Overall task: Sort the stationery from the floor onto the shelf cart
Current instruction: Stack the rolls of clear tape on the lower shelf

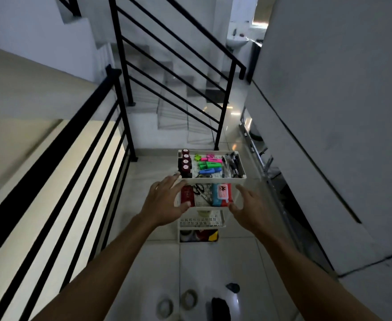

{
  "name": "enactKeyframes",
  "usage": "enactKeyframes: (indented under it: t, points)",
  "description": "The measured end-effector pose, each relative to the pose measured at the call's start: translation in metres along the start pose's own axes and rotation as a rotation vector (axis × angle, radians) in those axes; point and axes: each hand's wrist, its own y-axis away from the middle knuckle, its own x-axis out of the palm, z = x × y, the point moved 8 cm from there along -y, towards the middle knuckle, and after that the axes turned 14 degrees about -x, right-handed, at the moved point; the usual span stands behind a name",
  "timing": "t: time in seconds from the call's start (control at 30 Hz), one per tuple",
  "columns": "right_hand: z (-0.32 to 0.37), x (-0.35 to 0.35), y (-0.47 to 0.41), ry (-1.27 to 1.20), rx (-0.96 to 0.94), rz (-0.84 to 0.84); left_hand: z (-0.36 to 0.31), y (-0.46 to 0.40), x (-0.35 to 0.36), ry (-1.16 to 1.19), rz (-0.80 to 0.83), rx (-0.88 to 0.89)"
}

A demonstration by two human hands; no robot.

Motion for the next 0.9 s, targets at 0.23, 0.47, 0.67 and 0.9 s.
enactKeyframes:
  t: [0.23,0.47,0.67,0.9]
  points:
    - [-0.004,0.025,0.05,0.002,0.003,0.095,0.007,0.059,0.024,-0.041,0.047,-0.06]
    - [-0.053,0.09,0.119,-0.017,0.039,0.236,0.022,0.096,0.099,-0.093,0.211,-0.155]
    - [-0.125,0.166,0.181,-0.074,0.051,0.344,0.015,0.129,0.192,-0.071,0.228,-0.183]
    - [-0.188,0.243,0.219,-0.125,0.04,0.402,0.014,0.148,0.293,-0.081,0.292,-0.19]
